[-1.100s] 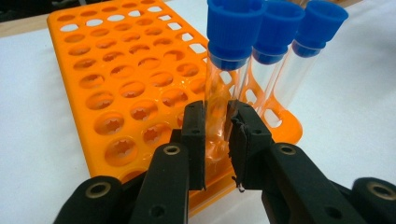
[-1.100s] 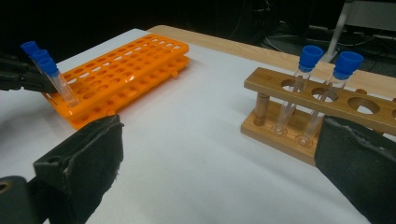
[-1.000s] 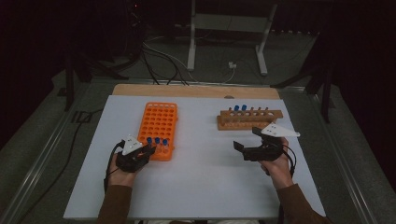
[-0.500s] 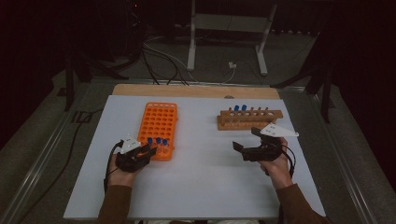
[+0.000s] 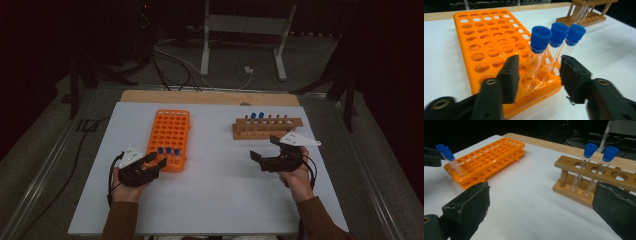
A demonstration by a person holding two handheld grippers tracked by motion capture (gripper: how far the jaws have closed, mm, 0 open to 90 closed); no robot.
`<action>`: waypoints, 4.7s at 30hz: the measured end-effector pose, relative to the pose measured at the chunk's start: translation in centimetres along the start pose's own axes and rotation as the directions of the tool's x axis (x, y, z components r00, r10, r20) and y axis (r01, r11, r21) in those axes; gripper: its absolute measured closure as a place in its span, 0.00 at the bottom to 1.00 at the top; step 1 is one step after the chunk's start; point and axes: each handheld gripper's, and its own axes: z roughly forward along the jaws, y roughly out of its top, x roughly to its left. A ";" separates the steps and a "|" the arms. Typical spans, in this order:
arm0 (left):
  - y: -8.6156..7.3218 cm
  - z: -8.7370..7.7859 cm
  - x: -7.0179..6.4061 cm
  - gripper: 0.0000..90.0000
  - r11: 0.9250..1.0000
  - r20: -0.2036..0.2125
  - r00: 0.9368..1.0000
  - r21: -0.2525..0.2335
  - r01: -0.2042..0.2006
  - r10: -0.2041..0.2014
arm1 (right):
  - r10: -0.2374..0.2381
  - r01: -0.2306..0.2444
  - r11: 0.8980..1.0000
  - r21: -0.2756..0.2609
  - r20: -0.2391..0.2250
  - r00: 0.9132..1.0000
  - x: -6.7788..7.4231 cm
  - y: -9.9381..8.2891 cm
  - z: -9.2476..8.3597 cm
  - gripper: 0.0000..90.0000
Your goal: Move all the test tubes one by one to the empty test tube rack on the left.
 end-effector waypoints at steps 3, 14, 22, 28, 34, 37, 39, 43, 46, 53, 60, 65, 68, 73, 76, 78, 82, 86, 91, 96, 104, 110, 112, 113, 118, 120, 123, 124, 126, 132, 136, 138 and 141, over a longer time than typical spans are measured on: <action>0.1 -0.4 -0.1 0.44 1.000 0.007 1.000 -0.017 0.021 -0.020 | 0.004 -0.004 1.000 -0.006 0.007 1.000 -0.2 0.2 -0.1 0.01; 0.1 -0.4 -1.0 0.01 1.000 -0.033 0.999 -0.019 0.019 -0.020 | -0.009 0.009 1.000 -0.001 0.060 0.998 -1.8 1.6 -0.4 0.01; 0.0 -0.2 -1.1 0.01 1.000 -0.041 0.999 -0.020 0.008 -0.008 | -0.012 0.008 0.999 0.039 0.121 0.993 -3.8 2.5 0.3 0.01; -0.1 0.0 -1.0 0.01 1.000 -0.046 0.999 -0.015 0.012 -0.013 | -0.010 0.000 0.998 0.068 0.138 0.990 -5.1 3.8 1.2 0.06; -0.2 0.0 -0.9 0.01 1.000 -0.048 0.999 -0.014 0.018 -0.019 | 0.026 -0.039 0.996 0.084 0.153 0.988 -7.0 4.7 3.1 0.12; -0.2 0.0 -0.8 0.01 1.000 -0.049 0.999 -0.017 0.021 -0.022 | 0.045 -0.063 0.993 0.103 0.168 0.985 -7.8 4.5 4.3 0.17; -0.2 0.0 -0.8 0.01 1.000 -0.050 0.998 -0.017 0.022 -0.023 | 0.049 -0.071 0.990 0.118 0.179 0.983 -8.2 4.3 5.2 0.19; -0.3 0.0 -0.8 0.01 1.000 -0.052 0.998 -0.016 0.025 -0.026 | 0.068 -0.093 0.988 0.123 0.196 0.978 -8.8 3.8 6.6 0.39; -0.3 0.1 -0.8 0.01 1.000 -0.052 0.998 -0.012 0.023 -0.023 | 0.069 -0.091 0.989 0.115 0.180 0.981 -9.1 3.3 7.3 0.58; -0.3 0.2 -0.9 0.01 1.000 -0.053 0.998 -0.007 0.021 -0.021 | 0.055 -0.073 0.992 0.100 0.166 0.985 -8.9 3.0 8.6 0.74; -0.3 0.2 -0.8 0.01 1.000 -0.054 0.998 -0.005 0.025 -0.025 | 0.034 -0.052 0.993 0.105 0.164 0.986 -8.5 2.7 9.2 0.84; -0.3 0.3 -0.8 0.01 1.000 -0.053 0.998 -0.003 0.026 -0.026 | 0.028 -0.045 0.995 0.092 0.173 0.985 -8.1 2.5 9.4 0.85; -0.3 0.2 -0.8 0.01 1.000 -0.053 0.998 -0.003 0.026 -0.026 | 0.028 -0.046 0.995 0.092 0.186 0.982 -8.0 2.6 9.5 0.86; -0.3 0.2 -0.7 0.01 1.000 -0.054 0.998 -0.005 0.030 -0.030 | 0.043 -0.059 0.995 0.081 0.190 0.981 -8.1 2.6 9.3 0.86; -0.3 0.2 -0.7 0.01 0.999 -0.055 0.998 -0.007 0.032 -0.032 | 0.047 -0.060 0.996 0.064 0.189 0.981 -8.0 3.0 8.8 0.86; -0.3 0.2 -0.7 0.01 0.999 -0.054 0.998 -0.008 0.031 -0.032 | 0.045 -0.056 0.997 0.055 0.191 0.981 -7.9 3.3 8.5 0.86; -0.3 0.2 -0.7 0.01 1.000 -0.054 0.998 -0.008 0.030 -0.030 | 0.043 -0.050 0.998 0.036 0.190 0.981 -7.8 3.8 7.8 0.86; -0.2 0.0 -0.6 0.01 0.999 -0.055 0.998 -0.015 0.033 -0.034 | 0.049 -0.052 0.999 0.008 0.192 0.980 -7.8 4.3 6.9 0.85; -0.1 -0.2 -0.5 0.01 0.999 -0.059 0.997 -0.029 0.042 -0.043 | 0.041 -0.041 0.999 -0.006 0.191 0.981 -7.7 5.0 6.1 0.85; 0.2 -0.4 -0.3 0.01 0.998 -0.067 0.997 -0.047 0.045 -0.048 | 0.037 -0.034 0.999 -0.021 0.188 0.981 -7.5 5.7 5.2 0.85; 0.4 -0.9 0.1 0.01 0.995 -0.076 0.995 -0.075 0.063 -0.069 | 0.027 -0.022 0.999 -0.037 0.163 0.986 -7.0 6.4 4.0 0.85; 0.7 -1.0 -0.2 0.01 0.995 -0.075 0.996 -0.084 0.050 -0.056 | 0.008 -0.004 1.000 -0.029 0.141 0.990 -6.2 6.4 3.5 0.85; 0.8 -1.1 -0.4 0.01 0.995 -0.075 0.996 -0.088 0.043 -0.050 | 0.005 -0.001 1.000 -0.025 0.129 0.992 -5.9 6.4 3.4 0.85; 0.9 -1.2 -0.4 0.01 0.995 -0.075 0.996 -0.092 0.041 -0.047 | 0.005 -0.002 1.000 -0.025 0.122 0.992 -5.8 6.4 3.3 0.85; 1.3 -1.4 -0.9 0.01 0.994 -0.079 0.996 -0.105 0.024 -0.032 | 0.004 -0.002 1.000 -0.014 0.086 0.996 -4.9 6.2 3.0 0.85; 1.5 -1.4 -1.2 0.01 0.994 -0.077 0.997 -0.109 0.013 -0.021 | 0.003 -0.002 1.000 -0.008 0.070 0.998 -4.6 6.0 2.9 0.85; 1.8 -1.3 -1.8 0.01 0.994 -0.072 0.997 -0.114 -0.001 -0.008 | 0.017 -0.017 1.000 -0.002 0.042 0.999 -4.2 5.8 2.9 0.85; 1.9 -1.3 -2.0 0.01 0.993 -0.069 0.998 -0.116 -0.005 -0.003 | 0.021 -0.021 1.000 -0.001 0.033 0.999 -4.1 5.7 3.0 0.85; 2.2 -1.1 -2.5 0.01 0.992 -0.064 0.998 -0.125 -0.007 -0.001 | 0.023 -0.023 1.000 0.007 0.019 1.000 -3.7 5.6 3.1 0.85; 3.4 -0.6 -4.1 0.01 0.989 -0.025 0.999 -0.143 -0.029 0.025 | 0.016 -0.016 1.000 0.019 -0.027 1.000 -2.6 5.5 3.4 0.85; 4.1 -0.1 -5.3 0.03 0.987 -0.018 0.999 -0.154 -0.053 0.051 | 0.013 -0.011 1.000 0.029 -0.052 0.999 -1.7 5.7 3.5 0.85; 4.5 0.2 -5.9 0.03 0.985 -0.015 0.998 -0.160 -0.064 0.062 | 0.016 -0.014 0.999 0.036 -0.066 0.998 -1.3 5.8 3.6 0.85; 5.2 0.8 -6.9 0.03 0.983 -0.013 0.997 -0.166 -0.079 0.078 | 0.016 -0.012 0.999 0.048 -0.082 0.997 -0.7 5.8 3.7 0.85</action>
